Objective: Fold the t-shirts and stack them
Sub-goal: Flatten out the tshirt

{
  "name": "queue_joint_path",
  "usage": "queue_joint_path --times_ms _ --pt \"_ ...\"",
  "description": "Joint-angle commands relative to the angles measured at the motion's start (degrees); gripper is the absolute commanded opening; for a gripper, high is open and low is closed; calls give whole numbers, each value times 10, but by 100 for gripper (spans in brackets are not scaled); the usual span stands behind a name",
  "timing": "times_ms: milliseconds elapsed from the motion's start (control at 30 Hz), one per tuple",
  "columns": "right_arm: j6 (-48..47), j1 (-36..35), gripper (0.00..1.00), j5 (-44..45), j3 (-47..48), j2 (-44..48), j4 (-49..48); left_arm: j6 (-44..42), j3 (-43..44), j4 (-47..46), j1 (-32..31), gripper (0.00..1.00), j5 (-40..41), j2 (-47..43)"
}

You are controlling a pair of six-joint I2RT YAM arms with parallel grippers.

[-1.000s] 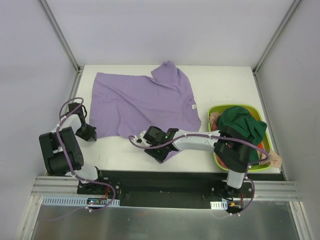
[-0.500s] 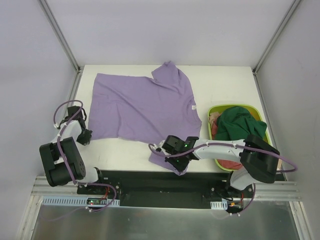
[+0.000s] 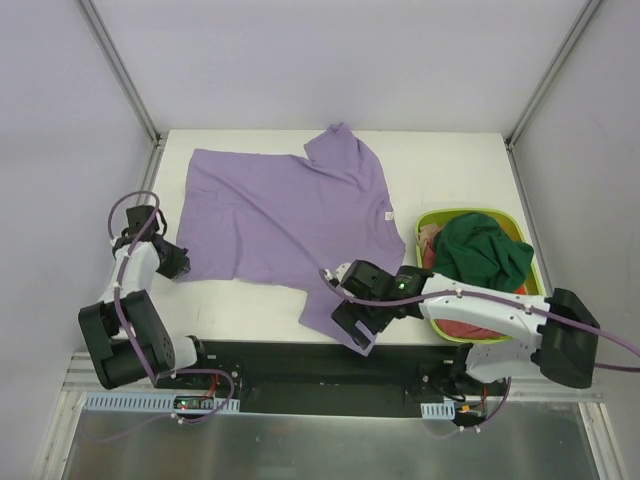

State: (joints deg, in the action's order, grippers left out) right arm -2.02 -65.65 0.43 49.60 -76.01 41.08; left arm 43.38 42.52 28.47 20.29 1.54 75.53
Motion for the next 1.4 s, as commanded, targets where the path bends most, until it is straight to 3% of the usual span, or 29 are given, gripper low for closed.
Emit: queue_joint_path --times_ms 0,33,67,133,233,367,600,867,900,1100,1200,1367 --pt "4 33 96 62 61 61 -16 10 53 3 -10 12 -70 -71" --pt "12 55 96 80 66 69 -33 14 59 3 -17 23 -58 -81" --pt "39 86 96 91 66 73 -56 18 66 0 -27 28 -48 -81" --pt "63 146 96 57 56 68 -116 18 84 -7 -46 33 -36 -60" --pt "94 196 96 2 44 19 -213 -11 123 -22 -68 44 -84 23" --pt "91 202 96 8 91 -82 -218 -23 174 -26 -83 67 -139 144" --pt "134 202 96 -57 81 -173 -249 -23 162 -38 -84 87 -100 224" --pt "187 203 96 -110 -51 -116 -274 -24 44 -37 -11 90 -51 203" --pt "199 202 96 -118 -63 -109 -270 -26 35 -36 -1 96 -51 196" --pt "244 178 96 -145 -129 -43 -268 -11 4 -18 24 98 -20 143" --pt "238 168 96 -148 -123 -13 -249 -10 15 -2 27 99 7 128" --pt "145 208 96 -79 -3 -16 -165 -11 80 2 24 99 -82 124"
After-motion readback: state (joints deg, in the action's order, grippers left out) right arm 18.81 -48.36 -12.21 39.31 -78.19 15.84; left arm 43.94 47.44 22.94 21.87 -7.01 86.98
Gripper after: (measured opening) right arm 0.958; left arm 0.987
